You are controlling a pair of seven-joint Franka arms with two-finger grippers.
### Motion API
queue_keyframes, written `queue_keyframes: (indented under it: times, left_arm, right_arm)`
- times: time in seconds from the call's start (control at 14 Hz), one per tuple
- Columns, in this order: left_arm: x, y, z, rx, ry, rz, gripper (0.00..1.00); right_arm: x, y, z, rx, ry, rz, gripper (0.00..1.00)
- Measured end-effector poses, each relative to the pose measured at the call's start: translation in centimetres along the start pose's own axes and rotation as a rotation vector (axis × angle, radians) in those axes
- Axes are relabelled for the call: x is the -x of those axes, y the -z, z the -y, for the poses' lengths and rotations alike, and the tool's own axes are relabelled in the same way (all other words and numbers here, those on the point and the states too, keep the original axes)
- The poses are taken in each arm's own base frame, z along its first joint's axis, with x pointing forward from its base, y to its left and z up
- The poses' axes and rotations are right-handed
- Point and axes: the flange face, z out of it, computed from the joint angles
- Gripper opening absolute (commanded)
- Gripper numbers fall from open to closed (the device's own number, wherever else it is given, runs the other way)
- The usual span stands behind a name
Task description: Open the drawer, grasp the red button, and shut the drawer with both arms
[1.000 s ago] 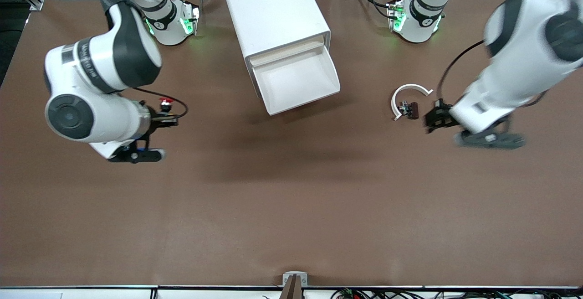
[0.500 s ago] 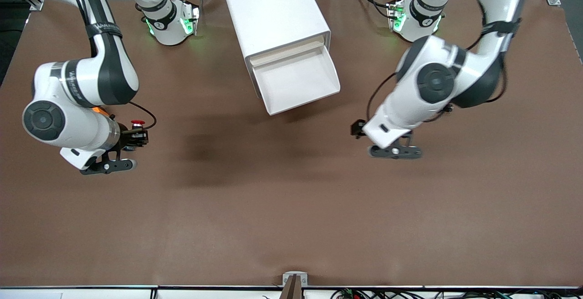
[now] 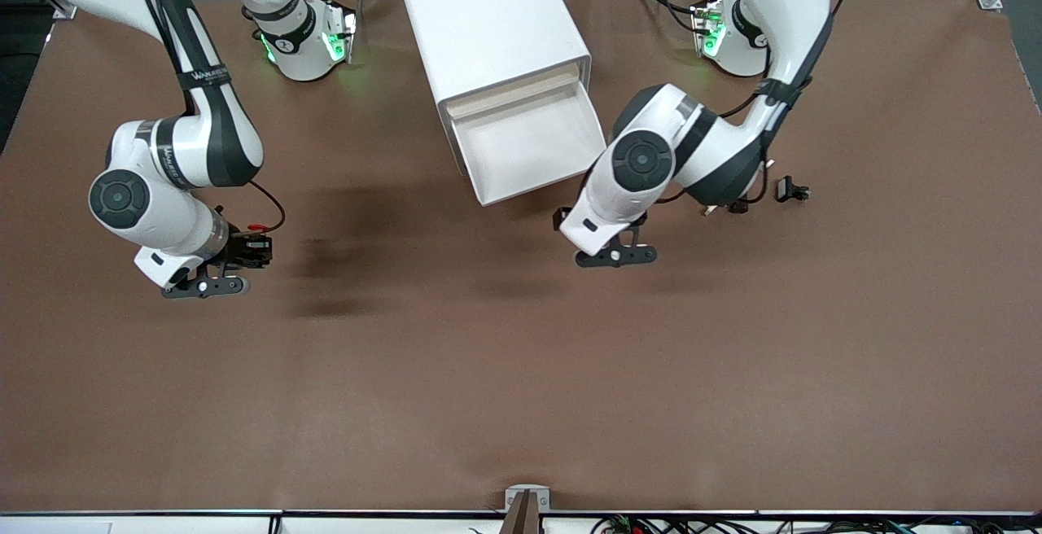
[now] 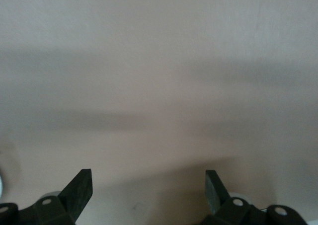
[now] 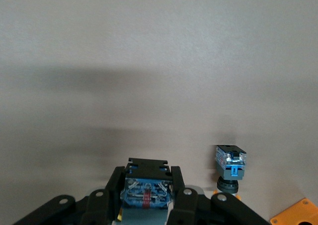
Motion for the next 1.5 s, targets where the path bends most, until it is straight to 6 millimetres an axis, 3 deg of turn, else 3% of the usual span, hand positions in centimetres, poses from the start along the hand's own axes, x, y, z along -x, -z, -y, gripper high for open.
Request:
queue_keyframes:
  times: [0.29, 0.57, 1.07, 1.14, 1.21, 1.29, 1.36, 1.5]
  left_arm:
    - [1.5, -2.0, -1.6, -0.009, 0.029, 0.037, 1.0]
    - [3.8, -2.5, -3.5, 0.018, 0.037, 0.096, 1.0]
    - [5.9, -3.7, -4.6, 0.009, 0.032, 0.135, 1.0]
    - [6.2, -3.8, -4.8, 0.008, 0.028, 0.138, 1.0]
    - [6.6, -3.9, -5.1, 0.009, 0.022, 0.142, 1.0]
    - [7.0, -3.9, -5.3, 0.009, 0.018, 0.145, 1.0]
    - [7.3, -4.0, -5.5, 0.011, 0.017, 0.151, 1.0]
    - [7.8, -4.3, -5.7, 0.017, 0.02, 0.171, 1.0]
  right_arm:
    - [-0.1, -3.7, -2.5, -0.004, -0.013, -0.031, 0.1]
    - [-0.4, -7.7, -3.6, -0.005, 0.009, -0.036, 0.1]
    - [0.2, -10.2, -3.6, -0.007, 0.023, -0.029, 0.19]
    - [0.4, -10.6, -3.5, -0.007, 0.024, -0.044, 0.25]
    - [0.7, -10.9, -3.5, -0.007, 0.024, -0.053, 0.4]
    - [1.0, -11.3, -3.4, -0.007, 0.025, -0.054, 0.77]
    - [1.0, -11.4, -3.4, -0.007, 0.025, -0.055, 1.0]
    - [1.0, -11.4, -3.4, -0.007, 0.026, -0.056, 1.0]
